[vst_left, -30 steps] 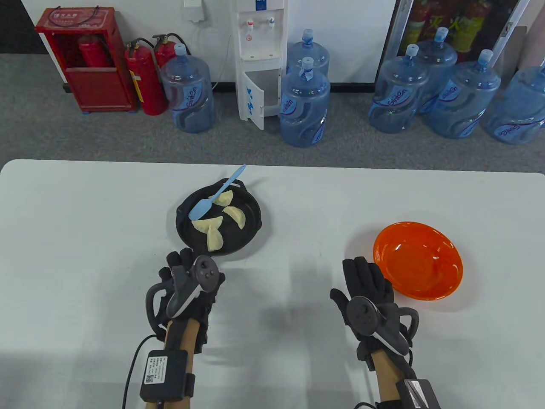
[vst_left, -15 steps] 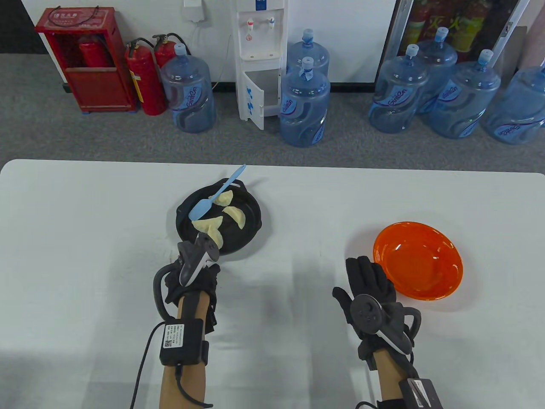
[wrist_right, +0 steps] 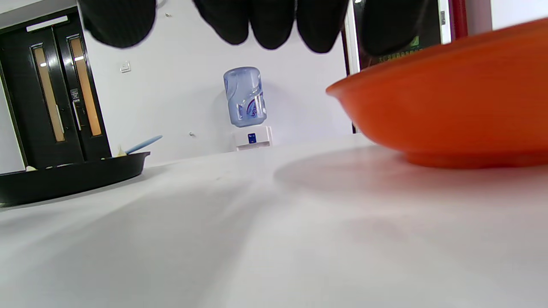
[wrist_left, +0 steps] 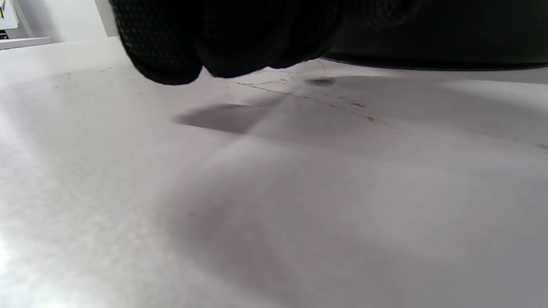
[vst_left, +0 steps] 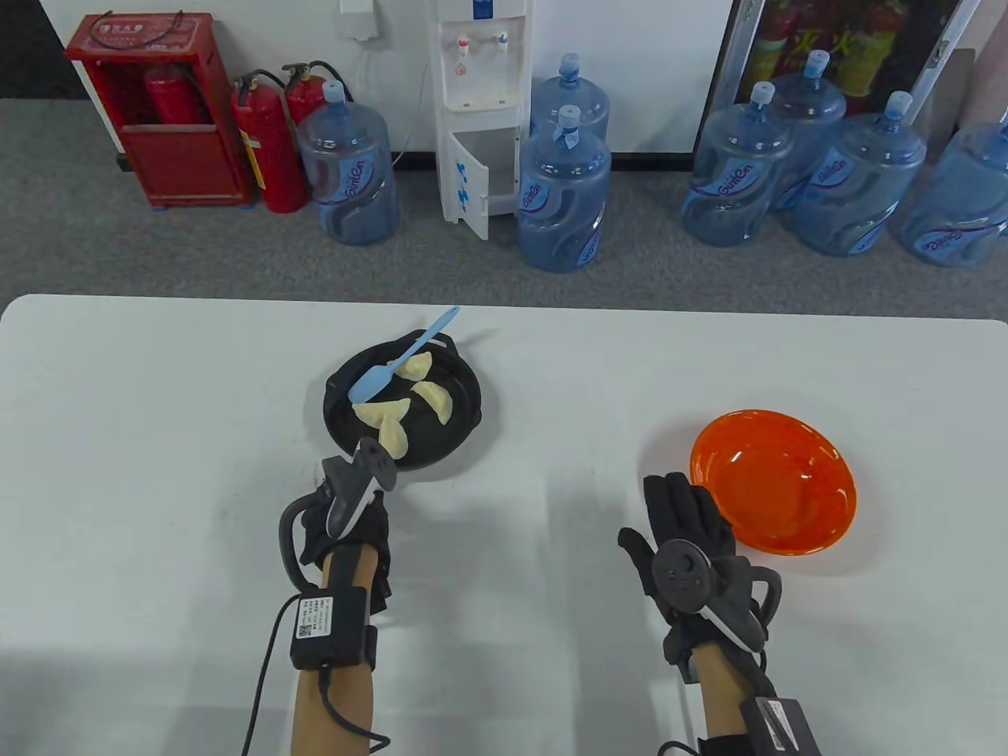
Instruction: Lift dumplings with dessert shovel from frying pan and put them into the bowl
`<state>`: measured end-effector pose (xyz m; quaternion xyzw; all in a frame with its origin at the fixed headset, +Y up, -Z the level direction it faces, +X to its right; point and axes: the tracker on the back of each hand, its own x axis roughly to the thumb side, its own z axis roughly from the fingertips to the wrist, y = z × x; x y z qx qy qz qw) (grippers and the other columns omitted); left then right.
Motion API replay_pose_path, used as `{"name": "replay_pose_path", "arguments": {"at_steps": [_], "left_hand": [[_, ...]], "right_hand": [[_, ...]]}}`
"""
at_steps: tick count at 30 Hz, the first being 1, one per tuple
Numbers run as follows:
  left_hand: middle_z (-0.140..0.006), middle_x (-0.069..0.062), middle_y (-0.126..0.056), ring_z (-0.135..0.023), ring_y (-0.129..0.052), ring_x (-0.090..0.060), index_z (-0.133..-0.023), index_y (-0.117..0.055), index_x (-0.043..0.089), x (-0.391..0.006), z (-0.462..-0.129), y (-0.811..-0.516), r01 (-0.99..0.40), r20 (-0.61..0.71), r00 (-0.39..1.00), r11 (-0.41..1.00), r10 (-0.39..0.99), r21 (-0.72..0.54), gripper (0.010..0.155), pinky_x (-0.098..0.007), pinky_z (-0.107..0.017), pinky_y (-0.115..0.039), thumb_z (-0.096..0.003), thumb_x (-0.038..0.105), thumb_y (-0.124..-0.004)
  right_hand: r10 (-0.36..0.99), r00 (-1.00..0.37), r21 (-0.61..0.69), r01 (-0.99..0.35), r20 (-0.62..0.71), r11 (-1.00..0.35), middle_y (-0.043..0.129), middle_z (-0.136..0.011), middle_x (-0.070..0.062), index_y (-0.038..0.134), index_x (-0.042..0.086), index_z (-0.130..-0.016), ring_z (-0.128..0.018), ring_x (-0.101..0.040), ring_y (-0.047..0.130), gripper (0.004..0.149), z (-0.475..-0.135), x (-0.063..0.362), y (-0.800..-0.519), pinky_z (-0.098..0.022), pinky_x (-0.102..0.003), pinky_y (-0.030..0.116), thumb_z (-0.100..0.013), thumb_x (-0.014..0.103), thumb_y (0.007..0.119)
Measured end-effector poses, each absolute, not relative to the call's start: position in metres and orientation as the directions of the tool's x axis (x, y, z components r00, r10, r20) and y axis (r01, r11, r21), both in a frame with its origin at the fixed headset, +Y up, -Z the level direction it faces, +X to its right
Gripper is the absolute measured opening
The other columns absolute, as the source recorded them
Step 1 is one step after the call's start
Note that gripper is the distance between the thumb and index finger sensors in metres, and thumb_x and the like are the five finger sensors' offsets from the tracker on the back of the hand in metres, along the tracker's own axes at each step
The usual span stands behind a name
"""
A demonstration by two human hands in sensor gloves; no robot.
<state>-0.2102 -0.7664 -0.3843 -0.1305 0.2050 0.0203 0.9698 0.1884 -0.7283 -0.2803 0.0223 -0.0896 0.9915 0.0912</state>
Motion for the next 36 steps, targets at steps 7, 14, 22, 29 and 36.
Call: {"name": "replay_pose_path", "arguments": {"at_steps": [7,14,22,29,36], "left_hand": [[-0.065,0.007,-0.086,-0.043,-0.094,-0.009,-0.094,-0.070,0.016,-0.229,-0.375,-0.755,-0.102,-0.341,0.940,0.976,0.031,-0.193,0.053,-0.044,-0.056,-0.084,-0.0514,0.047,-0.063],[-0.065,0.007,-0.086,-0.043,-0.094,-0.010,-0.094,-0.071,0.016,-0.247,-0.353,-0.740,-0.052,-0.231,0.973,0.988,0.017,-0.145,0.053,-0.045,-0.056,-0.084,-0.0510,0.047,-0.063],[-0.065,0.007,-0.086,-0.043,-0.094,-0.010,-0.093,-0.071,0.017,-0.261,-0.323,-0.715,-0.062,-0.099,0.994,0.994,0.054,-0.086,0.053,-0.045,-0.057,-0.084,-0.0509,0.048,-0.064],[-0.065,0.007,-0.086,-0.044,-0.094,-0.010,-0.093,-0.071,0.017,-0.263,-0.295,-0.696,-0.064,0.012,0.998,0.996,0.065,-0.064,0.053,-0.045,-0.057,-0.084,-0.0510,0.048,-0.064],[-0.066,0.007,-0.087,-0.045,-0.095,-0.010,-0.094,-0.071,0.017,-0.255,-0.269,-0.693,-0.042,0.128,0.991,0.998,0.047,-0.038,0.053,-0.045,-0.058,-0.083,-0.0508,0.048,-0.064]], "right_hand": [[0.179,-0.983,-0.180,-0.185,0.049,-0.966,0.035,-0.129,-0.011,0.040,0.022,-0.124,-0.115,-0.040,0.043,0.075,-0.280,0.191,-0.728,-0.078,-0.066,0.053,-0.062,0.061,0.057],[0.184,-0.982,-0.198,-0.187,0.031,-0.962,0.035,-0.129,-0.011,0.040,0.021,-0.124,-0.115,-0.040,0.043,0.075,-0.279,0.197,-0.726,-0.078,-0.066,0.053,-0.062,0.061,0.056],[0.188,-0.982,-0.204,-0.187,0.016,-0.961,0.035,-0.129,-0.011,0.040,0.021,-0.124,-0.115,-0.041,0.043,0.075,-0.278,0.200,-0.725,-0.078,-0.066,0.052,-0.062,0.061,0.056],[0.190,-0.982,-0.201,-0.186,0.004,-0.962,0.035,-0.129,-0.011,0.041,0.021,-0.124,-0.115,-0.041,0.043,0.075,-0.278,0.202,-0.725,-0.078,-0.066,0.052,-0.062,0.061,0.056],[0.198,-0.980,-0.209,-0.192,-0.007,-0.959,0.035,-0.129,-0.011,0.041,0.020,-0.124,-0.115,-0.041,0.043,0.075,-0.277,0.204,-0.724,-0.078,-0.066,0.052,-0.062,0.061,0.055]]}}
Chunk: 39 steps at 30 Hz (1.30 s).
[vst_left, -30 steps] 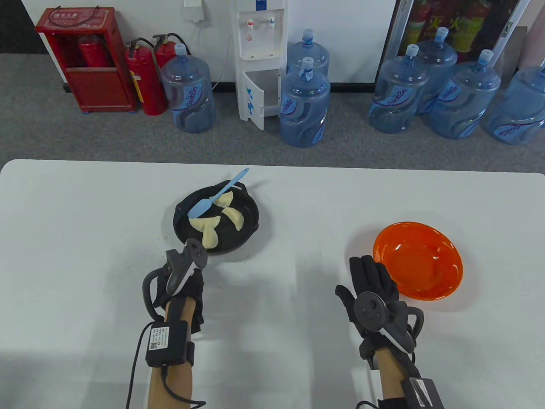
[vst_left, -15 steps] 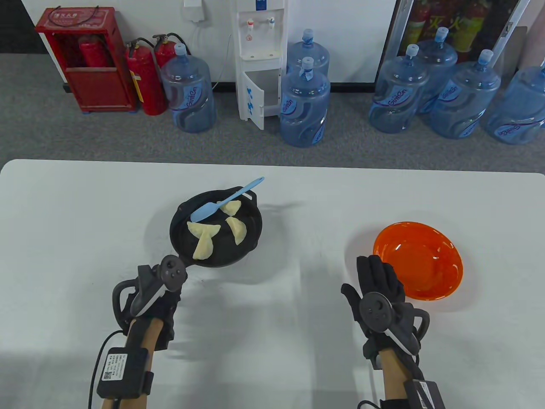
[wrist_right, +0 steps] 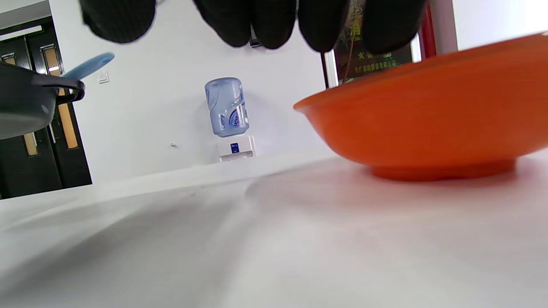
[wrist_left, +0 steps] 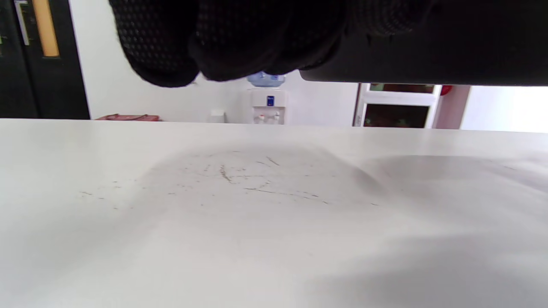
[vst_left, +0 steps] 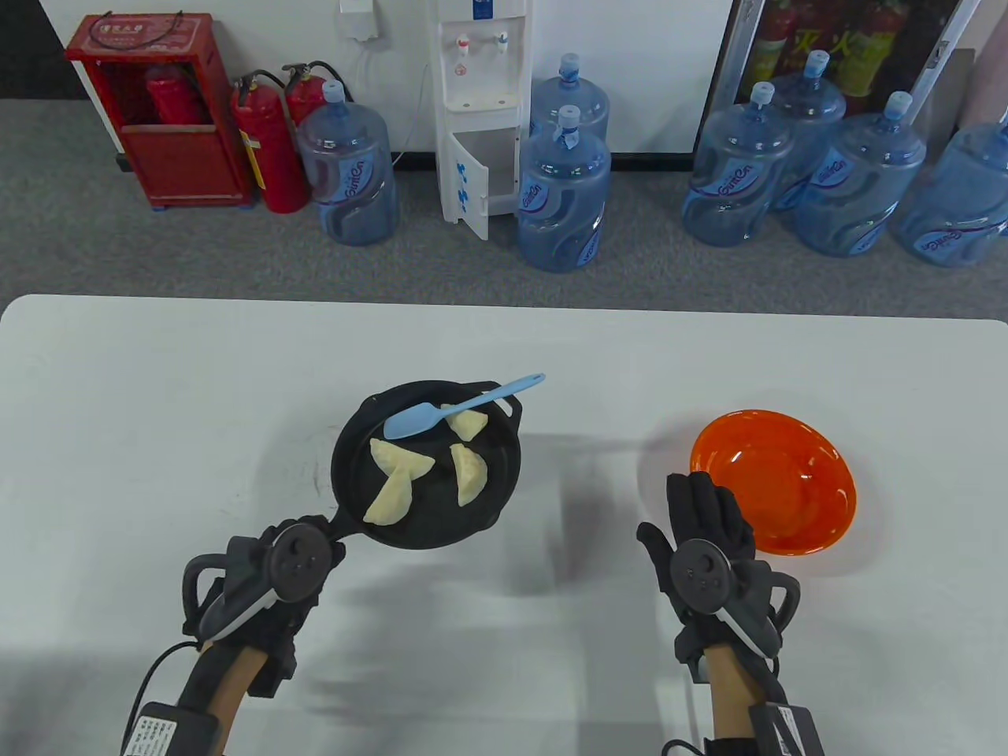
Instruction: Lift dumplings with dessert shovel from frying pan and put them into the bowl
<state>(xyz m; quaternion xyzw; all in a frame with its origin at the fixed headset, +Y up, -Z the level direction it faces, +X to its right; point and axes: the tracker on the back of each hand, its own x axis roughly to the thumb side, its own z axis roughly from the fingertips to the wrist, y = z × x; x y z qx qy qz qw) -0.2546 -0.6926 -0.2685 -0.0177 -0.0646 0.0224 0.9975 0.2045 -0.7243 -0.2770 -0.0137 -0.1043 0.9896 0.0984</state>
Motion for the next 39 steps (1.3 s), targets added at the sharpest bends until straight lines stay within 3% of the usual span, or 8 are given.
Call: {"name": "replay_pose_path", "arguments": {"at_steps": [17,25,39], "left_hand": [[-0.066,0.009,-0.089,-0.048,-0.096,-0.011,-0.092,-0.075,0.021,-0.243,-0.277,-0.723,-0.076,0.351,0.930,0.991,0.109,-0.108,0.052,-0.045,-0.062,-0.082,-0.0485,0.049,-0.069],[-0.068,0.008,-0.089,-0.051,-0.096,-0.011,-0.093,-0.074,0.022,-0.238,-0.275,-0.738,-0.053,0.437,0.889,0.979,0.136,-0.198,0.051,-0.045,-0.065,-0.081,-0.0484,0.047,-0.072],[-0.069,0.009,-0.087,-0.054,-0.095,-0.011,-0.093,-0.072,0.024,-0.226,-0.273,-0.756,0.040,0.483,0.872,0.970,0.085,-0.241,0.051,-0.045,-0.068,-0.078,-0.0482,0.047,-0.071]], "right_hand": [[0.234,-0.971,-0.231,-0.217,-0.046,-0.948,0.035,-0.129,-0.012,0.041,0.019,-0.124,-0.115,-0.041,0.042,0.075,-0.276,0.217,-0.723,-0.078,-0.066,0.051,-0.062,0.060,0.054],[0.222,-0.974,-0.221,-0.207,-0.047,-0.953,0.035,-0.129,-0.012,0.041,0.018,-0.124,-0.115,-0.041,0.042,0.076,-0.276,0.215,-0.724,-0.078,-0.066,0.051,-0.062,0.060,0.054],[0.214,-0.976,-0.210,-0.200,-0.046,-0.957,0.036,-0.129,-0.012,0.042,0.018,-0.124,-0.115,-0.041,0.043,0.075,-0.277,0.214,-0.724,-0.078,-0.066,0.051,-0.062,0.060,0.054]]}}
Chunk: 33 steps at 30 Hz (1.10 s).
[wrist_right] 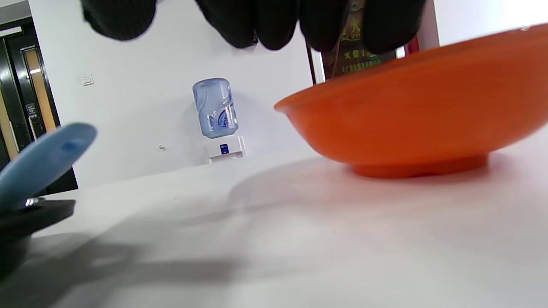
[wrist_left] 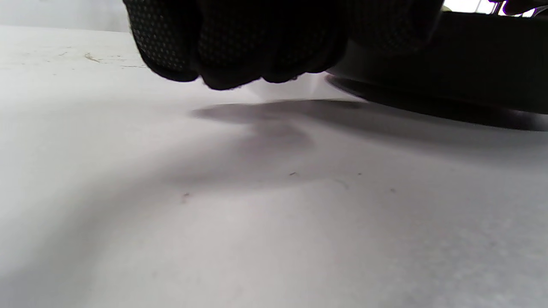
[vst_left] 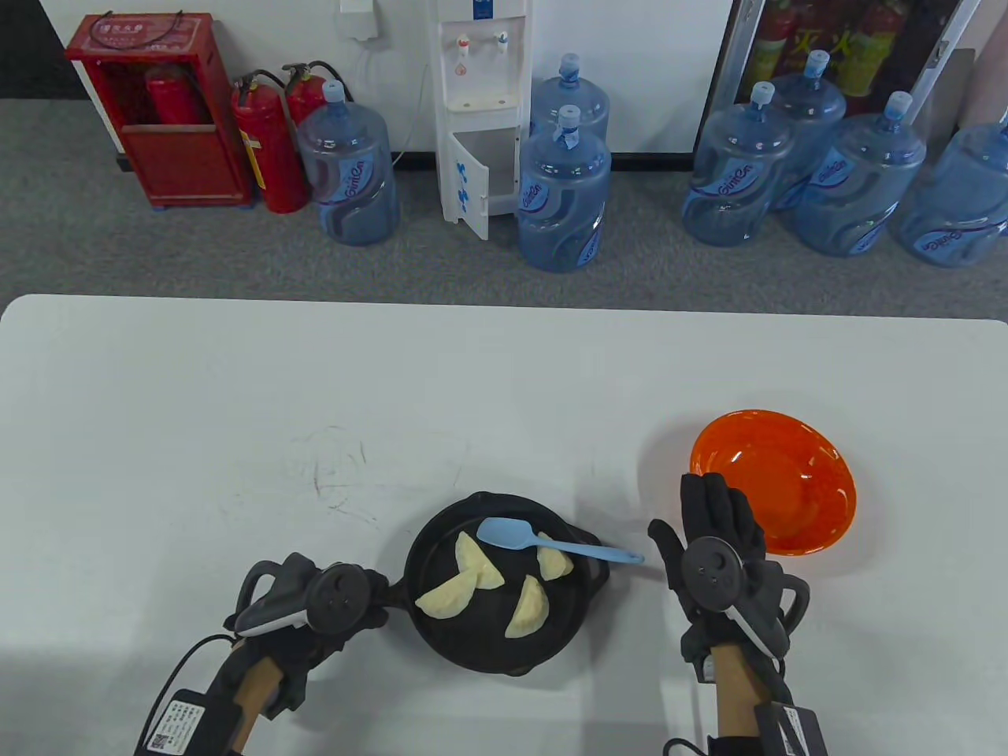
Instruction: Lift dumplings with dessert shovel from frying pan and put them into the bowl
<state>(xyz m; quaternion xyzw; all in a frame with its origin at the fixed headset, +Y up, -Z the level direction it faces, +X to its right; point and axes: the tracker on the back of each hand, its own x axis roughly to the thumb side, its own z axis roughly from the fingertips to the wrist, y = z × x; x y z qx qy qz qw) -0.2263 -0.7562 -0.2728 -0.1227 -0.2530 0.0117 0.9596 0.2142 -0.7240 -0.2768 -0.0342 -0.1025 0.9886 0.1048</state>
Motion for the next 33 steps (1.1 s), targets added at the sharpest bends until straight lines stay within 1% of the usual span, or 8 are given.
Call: {"name": "replay_pose_path", "arguments": {"at_steps": [9,12,15,19,22,26,31,33], "left_hand": [[-0.072,0.010,-0.087,-0.056,-0.096,-0.012,-0.094,-0.070,0.026,-0.226,-0.274,-0.763,0.058,0.468,0.880,0.958,0.084,-0.282,0.051,-0.046,-0.069,-0.076,-0.0483,0.048,-0.071],[-0.072,0.010,-0.086,-0.056,-0.096,-0.012,-0.095,-0.070,0.027,-0.226,-0.274,-0.764,0.058,0.457,0.885,0.956,0.084,-0.287,0.052,-0.047,-0.069,-0.076,-0.0481,0.049,-0.071],[-0.073,0.010,-0.086,-0.057,-0.096,-0.013,-0.095,-0.069,0.026,-0.226,-0.274,-0.763,0.058,0.454,0.887,0.954,0.085,-0.293,0.052,-0.047,-0.069,-0.076,-0.0482,0.049,-0.071],[-0.073,0.010,-0.086,-0.057,-0.096,-0.013,-0.095,-0.068,0.027,-0.226,-0.274,-0.763,0.072,0.458,0.886,0.954,0.073,-0.291,0.052,-0.047,-0.069,-0.076,-0.0483,0.049,-0.070],[-0.074,0.010,-0.086,-0.058,-0.095,-0.013,-0.096,-0.068,0.026,-0.226,-0.274,-0.763,0.077,0.461,0.885,0.954,0.067,-0.288,0.052,-0.047,-0.069,-0.076,-0.0485,0.049,-0.070],[-0.074,0.010,-0.086,-0.058,-0.095,-0.013,-0.096,-0.068,0.027,-0.226,-0.275,-0.763,0.079,0.461,0.885,0.953,0.068,-0.292,0.053,-0.047,-0.070,-0.075,-0.0485,0.049,-0.070],[-0.075,0.010,-0.085,-0.058,-0.095,-0.013,-0.096,-0.067,0.026,-0.225,-0.274,-0.763,0.082,0.460,0.886,0.953,0.064,-0.292,0.053,-0.048,-0.070,-0.075,-0.0487,0.049,-0.070],[-0.075,0.010,-0.085,-0.059,-0.095,-0.013,-0.096,-0.067,0.026,-0.225,-0.274,-0.764,0.081,0.458,0.886,0.952,0.068,-0.296,0.053,-0.048,-0.070,-0.075,-0.0487,0.049,-0.070]], "right_hand": [[0.220,-0.975,-0.228,-0.212,-0.011,-0.950,0.040,-0.128,-0.011,0.046,0.020,-0.123,-0.114,-0.040,0.048,0.074,-0.277,0.207,-0.719,-0.080,-0.062,0.053,-0.062,0.060,0.057],[0.219,-0.975,-0.244,-0.220,0.034,-0.944,0.045,-0.127,-0.011,0.049,0.021,-0.121,-0.114,-0.038,0.052,0.072,-0.276,0.197,-0.713,-0.080,-0.061,0.055,-0.062,0.059,0.059],[0.187,-0.978,-0.256,-0.205,0.093,-0.945,0.053,-0.125,-0.008,0.057,0.024,-0.119,-0.112,-0.035,0.059,0.066,-0.274,0.183,-0.708,-0.080,-0.059,0.058,-0.062,0.057,0.065],[0.084,-0.978,-0.246,-0.131,0.193,-0.960,0.062,-0.122,-0.002,0.066,0.029,-0.113,-0.110,-0.029,0.067,0.057,-0.271,0.155,-0.707,-0.080,-0.058,0.061,-0.061,0.051,0.072],[-0.021,-0.968,-0.243,-0.042,0.251,-0.969,0.067,-0.119,0.001,0.071,0.032,-0.109,-0.108,-0.026,0.071,0.051,-0.269,0.135,-0.713,-0.080,-0.056,0.063,-0.060,0.049,0.075],[-0.087,-0.958,-0.196,0.033,0.273,-0.980,0.074,-0.114,0.003,0.077,0.033,-0.104,-0.104,-0.025,0.078,0.046,-0.271,0.120,-0.724,-0.078,-0.054,0.067,-0.060,0.048,0.076],[-0.178,-0.943,-0.192,0.127,0.280,-0.973,0.079,-0.111,0.000,0.079,0.033,-0.102,-0.099,-0.026,0.084,0.044,-0.270,0.111,-0.731,-0.075,-0.053,0.071,-0.060,0.047,0.077],[-0.219,-0.937,-0.212,0.164,0.272,-0.963,0.082,-0.109,0.001,0.080,0.034,-0.100,-0.096,-0.025,0.087,0.043,-0.270,0.108,-0.734,-0.073,-0.052,0.074,-0.059,0.047,0.078]]}}
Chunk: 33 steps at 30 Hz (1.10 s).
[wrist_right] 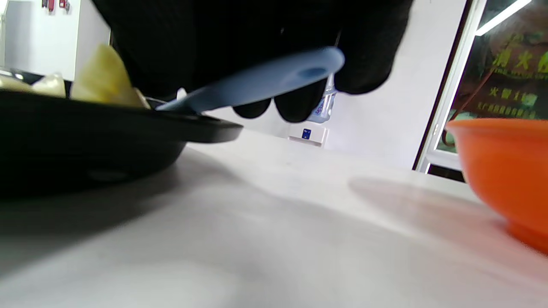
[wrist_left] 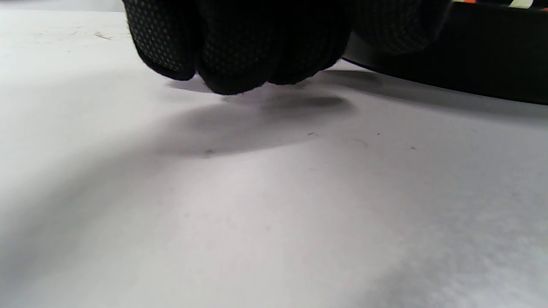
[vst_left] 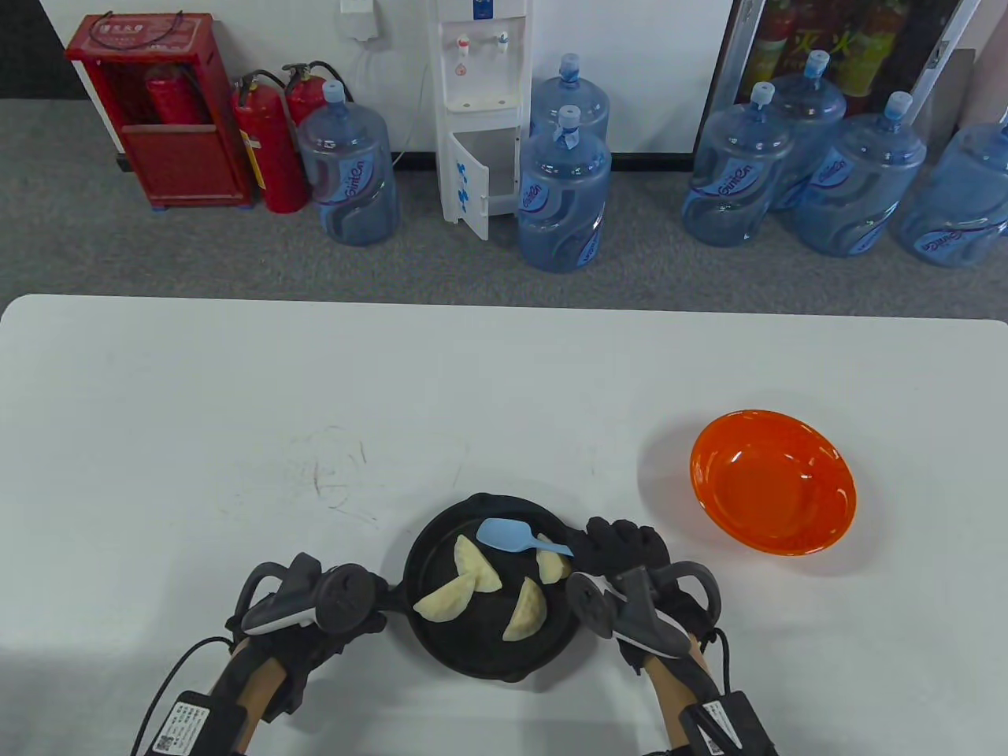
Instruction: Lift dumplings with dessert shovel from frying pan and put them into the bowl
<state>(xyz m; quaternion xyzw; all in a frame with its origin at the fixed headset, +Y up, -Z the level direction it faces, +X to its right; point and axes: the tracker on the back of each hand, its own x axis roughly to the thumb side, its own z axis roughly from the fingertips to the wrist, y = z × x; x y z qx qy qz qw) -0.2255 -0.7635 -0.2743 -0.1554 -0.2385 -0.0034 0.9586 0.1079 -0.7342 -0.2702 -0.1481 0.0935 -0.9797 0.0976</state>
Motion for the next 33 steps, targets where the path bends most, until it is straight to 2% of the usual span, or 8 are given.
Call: {"name": "replay_pose_path", "arguments": {"at_steps": [7,15,25,29,33], "left_hand": [[-0.075,0.010,-0.085,-0.059,-0.095,-0.013,-0.097,-0.067,0.026,-0.225,-0.274,-0.764,0.082,0.458,0.886,0.951,0.067,-0.299,0.053,-0.048,-0.070,-0.075,-0.0489,0.049,-0.070],[-0.075,0.010,-0.085,-0.059,-0.095,-0.013,-0.097,-0.067,0.027,-0.225,-0.274,-0.764,0.081,0.455,0.888,0.948,0.072,-0.309,0.053,-0.048,-0.070,-0.075,-0.0490,0.050,-0.070],[-0.076,0.009,-0.085,-0.059,-0.095,-0.013,-0.097,-0.066,0.027,-0.225,-0.274,-0.765,0.082,0.453,0.889,0.945,0.075,-0.317,0.053,-0.048,-0.071,-0.074,-0.0491,0.050,-0.070],[-0.076,0.009,-0.085,-0.060,-0.095,-0.013,-0.097,-0.066,0.027,-0.225,-0.275,-0.765,0.086,0.453,0.889,0.945,0.070,-0.315,0.053,-0.048,-0.071,-0.074,-0.0492,0.050,-0.069],[-0.076,0.009,-0.084,-0.060,-0.095,-0.013,-0.097,-0.066,0.027,-0.225,-0.275,-0.765,0.086,0.452,0.889,0.945,0.070,-0.316,0.053,-0.048,-0.071,-0.074,-0.0492,0.050,-0.069]], "right_hand": [[-0.259,-0.935,-0.235,0.202,0.244,-0.951,0.089,-0.100,-0.002,0.082,0.033,-0.098,-0.085,-0.023,0.093,0.041,-0.272,0.103,-0.734,-0.069,-0.049,0.078,-0.058,0.043,0.081],[-0.276,-0.927,-0.237,0.217,0.253,-0.947,0.082,-0.100,-0.005,0.076,0.027,-0.105,-0.084,-0.024,0.092,0.047,-0.273,0.101,-0.736,-0.068,-0.049,0.079,-0.059,0.036,0.077],[-0.167,-0.952,-0.289,0.090,0.256,-0.953,0.070,-0.103,-0.012,0.066,0.017,-0.107,-0.078,-0.022,0.096,0.049,-0.266,0.103,-0.714,-0.060,-0.043,0.088,-0.059,0.029,0.072],[-0.143,-0.934,-0.317,0.034,0.328,-0.948,0.067,-0.105,-0.013,0.061,0.016,-0.107,-0.073,-0.020,0.097,0.050,-0.254,0.092,-0.702,-0.053,-0.040,0.090,-0.059,0.027,0.071],[-0.152,-0.904,-0.359,-0.002,0.400,-0.933,0.067,-0.106,-0.011,0.062,0.019,-0.107,-0.069,-0.018,0.094,0.050,-0.241,0.076,-0.698,-0.051,-0.040,0.086,-0.059,0.028,0.071]]}}
